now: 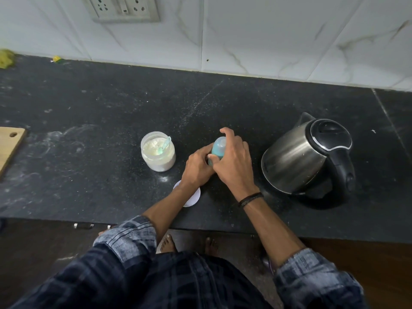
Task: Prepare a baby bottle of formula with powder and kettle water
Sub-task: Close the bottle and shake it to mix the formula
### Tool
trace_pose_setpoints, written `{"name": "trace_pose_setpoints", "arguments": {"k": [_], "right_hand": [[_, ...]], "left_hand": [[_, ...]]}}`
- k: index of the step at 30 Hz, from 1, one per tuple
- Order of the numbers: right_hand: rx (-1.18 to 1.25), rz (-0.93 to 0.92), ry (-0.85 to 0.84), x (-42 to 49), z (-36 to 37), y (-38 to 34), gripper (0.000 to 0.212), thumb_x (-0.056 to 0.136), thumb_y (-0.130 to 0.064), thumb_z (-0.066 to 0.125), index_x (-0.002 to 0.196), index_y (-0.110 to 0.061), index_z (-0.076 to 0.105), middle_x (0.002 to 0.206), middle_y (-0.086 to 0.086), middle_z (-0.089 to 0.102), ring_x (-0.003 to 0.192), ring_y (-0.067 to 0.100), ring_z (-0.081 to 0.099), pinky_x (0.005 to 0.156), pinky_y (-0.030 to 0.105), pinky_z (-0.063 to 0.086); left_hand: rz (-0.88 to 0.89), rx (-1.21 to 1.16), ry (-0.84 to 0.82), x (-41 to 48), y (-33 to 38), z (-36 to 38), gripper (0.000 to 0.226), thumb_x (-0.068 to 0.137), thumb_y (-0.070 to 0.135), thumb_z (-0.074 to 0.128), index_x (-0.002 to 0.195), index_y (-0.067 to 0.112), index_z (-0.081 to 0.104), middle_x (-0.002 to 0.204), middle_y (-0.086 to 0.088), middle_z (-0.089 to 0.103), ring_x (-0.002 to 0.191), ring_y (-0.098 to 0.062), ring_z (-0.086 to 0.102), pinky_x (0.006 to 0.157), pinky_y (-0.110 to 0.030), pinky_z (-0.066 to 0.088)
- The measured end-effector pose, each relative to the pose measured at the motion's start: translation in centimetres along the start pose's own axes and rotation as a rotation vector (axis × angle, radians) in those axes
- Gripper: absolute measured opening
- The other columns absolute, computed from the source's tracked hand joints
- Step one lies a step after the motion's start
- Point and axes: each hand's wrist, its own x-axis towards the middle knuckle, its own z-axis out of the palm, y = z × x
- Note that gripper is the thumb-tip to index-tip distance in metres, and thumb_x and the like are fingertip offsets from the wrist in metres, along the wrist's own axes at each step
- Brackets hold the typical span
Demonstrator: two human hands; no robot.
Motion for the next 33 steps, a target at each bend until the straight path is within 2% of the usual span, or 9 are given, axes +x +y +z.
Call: {"name": "trace_pose_setpoints", "arguments": {"k": [4,7,12,17,21,25,27,31,33], "right_hand": [[0.144,-0.039,-0.118,0.1,-0.4,2.1,0.097,0.078,-0.036,0.090,0.155,-0.044,0.032,0.136,-0.002,0.052,0.119,0.020,0.050,0.092,0.032,0.043],[0.270,-0.076,-0.149,-0.4,-0.5,3.8,0.102,0.078,-0.031,0.090,0.156,-0.051,0.027,0.147,-0.008,0.047,0.131,0.017,0.051,0.102,0.037,0.046],[0.333,-0.119,-0.144,-1.3,0.8,4.8,0.107,0.080,-0.023,0.090,0.159,-0.051,0.022,0.154,-0.008,0.046,0.137,0.009,0.048,0.102,0.037,0.048],[0.347,-0.141,-0.086,-0.7,1.2,4.8,0.101,0.080,-0.023,0.090,0.155,-0.049,0.028,0.152,-0.008,0.054,0.129,0.010,0.053,0.102,0.042,0.053],[0.348,-0.263,-0.060,0.3,-1.6,4.8,0.100,0.078,-0.028,0.088,0.153,-0.054,0.027,0.153,-0.023,0.049,0.122,0.010,0.061,0.101,0.046,0.057],[0.631,-0.379,0.293,1.3,-6.1,3.7,0.103,0.080,-0.027,0.091,0.156,-0.050,0.025,0.159,-0.031,0.035,0.133,0.004,0.056,0.097,0.032,0.060],[0.930,-0.336,0.421,0.8,-6.6,3.1,0.104,0.080,-0.016,0.094,0.157,-0.044,0.028,0.157,-0.020,0.041,0.136,0.021,0.058,0.093,0.042,0.063],[0.843,-0.206,0.093,-1.2,-6.5,2.8,0.104,0.072,-0.023,0.095,0.148,-0.058,0.033,0.137,-0.024,0.058,0.109,0.019,0.074,0.086,0.046,0.065],[0.950,-0.199,0.098,-1.4,-7.0,3.1,0.103,0.073,-0.016,0.094,0.149,-0.050,0.034,0.138,-0.020,0.060,0.111,0.019,0.073,0.088,0.042,0.064]], "left_hand": [[-0.046,0.000,-0.098,-0.1,0.5,-1.0,0.061,0.076,0.039,0.073,0.135,0.031,0.060,0.116,0.015,0.067,0.110,-0.011,0.064,0.098,-0.042,0.053],[-0.047,0.055,-0.166,-0.9,-0.2,-1.9,0.083,0.080,0.021,0.082,0.154,0.023,0.044,0.146,0.004,0.058,0.137,-0.016,0.053,0.115,-0.041,0.042],[-0.022,0.120,-0.009,-4.4,-2.5,-3.4,0.071,0.086,-0.004,0.066,0.151,0.017,0.049,0.146,0.002,0.059,0.138,-0.015,0.051,0.119,-0.036,0.039],[0.050,0.184,0.067,-7.1,-5.2,-4.4,0.037,0.099,0.025,0.066,0.135,0.023,0.064,0.134,0.015,0.061,0.126,-0.005,0.054,0.109,-0.027,0.041],[0.056,0.124,0.073,-7.9,-6.6,-4.7,0.036,0.099,0.049,0.058,0.132,0.035,0.062,0.133,0.027,0.057,0.127,0.001,0.052,0.107,-0.018,0.038],[-0.007,-0.009,0.155,-7.6,-7.0,-4.4,0.033,0.099,0.053,0.057,0.128,0.039,0.062,0.132,0.026,0.060,0.126,-0.006,0.057,0.105,-0.024,0.043],[-0.009,0.020,0.157,-7.5,-7.1,-4.2,0.033,0.100,0.054,0.055,0.128,0.038,0.062,0.131,0.027,0.059,0.125,-0.005,0.056,0.104,-0.023,0.043],[-0.004,0.127,0.119,-7.6,-7.3,-4.2,0.036,0.099,0.060,0.051,0.128,0.040,0.060,0.130,0.026,0.056,0.125,0.001,0.051,0.101,-0.017,0.038],[0.003,0.151,0.119,-7.6,-7.4,-4.1,0.038,0.099,0.063,0.050,0.128,0.040,0.060,0.129,0.024,0.056,0.124,0.002,0.051,0.102,-0.017,0.037]]}}
